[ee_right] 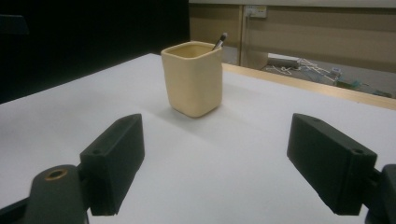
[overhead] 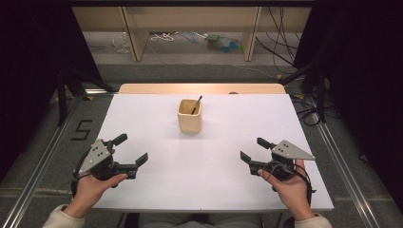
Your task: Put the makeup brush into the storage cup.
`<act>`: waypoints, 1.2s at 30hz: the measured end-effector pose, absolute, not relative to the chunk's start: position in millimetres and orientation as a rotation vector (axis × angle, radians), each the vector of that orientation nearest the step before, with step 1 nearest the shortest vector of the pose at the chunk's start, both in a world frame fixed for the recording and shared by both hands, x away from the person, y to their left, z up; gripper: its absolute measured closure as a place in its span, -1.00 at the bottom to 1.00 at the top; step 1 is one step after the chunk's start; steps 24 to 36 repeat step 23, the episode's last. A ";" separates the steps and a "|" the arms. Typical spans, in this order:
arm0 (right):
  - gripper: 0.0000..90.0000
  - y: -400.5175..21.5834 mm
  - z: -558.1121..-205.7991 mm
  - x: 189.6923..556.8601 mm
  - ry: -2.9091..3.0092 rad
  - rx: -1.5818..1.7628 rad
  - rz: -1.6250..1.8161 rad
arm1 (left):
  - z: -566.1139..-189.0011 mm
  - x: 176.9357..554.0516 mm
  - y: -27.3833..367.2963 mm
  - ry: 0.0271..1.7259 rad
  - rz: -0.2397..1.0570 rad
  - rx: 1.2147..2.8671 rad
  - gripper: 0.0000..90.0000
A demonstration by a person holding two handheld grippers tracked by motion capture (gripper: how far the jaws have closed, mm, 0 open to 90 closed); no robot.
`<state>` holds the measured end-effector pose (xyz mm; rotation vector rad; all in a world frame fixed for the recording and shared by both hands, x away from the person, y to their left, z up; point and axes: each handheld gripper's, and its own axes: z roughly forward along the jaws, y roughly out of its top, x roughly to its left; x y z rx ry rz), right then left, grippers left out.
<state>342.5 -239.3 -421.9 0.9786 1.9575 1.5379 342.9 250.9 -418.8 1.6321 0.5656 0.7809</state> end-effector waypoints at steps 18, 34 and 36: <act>-0.56 -240.9 -421.5 343.2 1.955 0.966 1.511 | -422.9 337.4 256.3 0.562 0.787 1.629 -0.99; -0.56 -241.4 -422.5 345.3 1.948 0.939 1.523 | -424.1 338.5 256.0 0.566 0.788 1.634 -0.98; -0.56 -241.4 -422.5 345.3 1.948 0.939 1.523 | -424.1 338.5 256.0 0.566 0.788 1.634 -0.98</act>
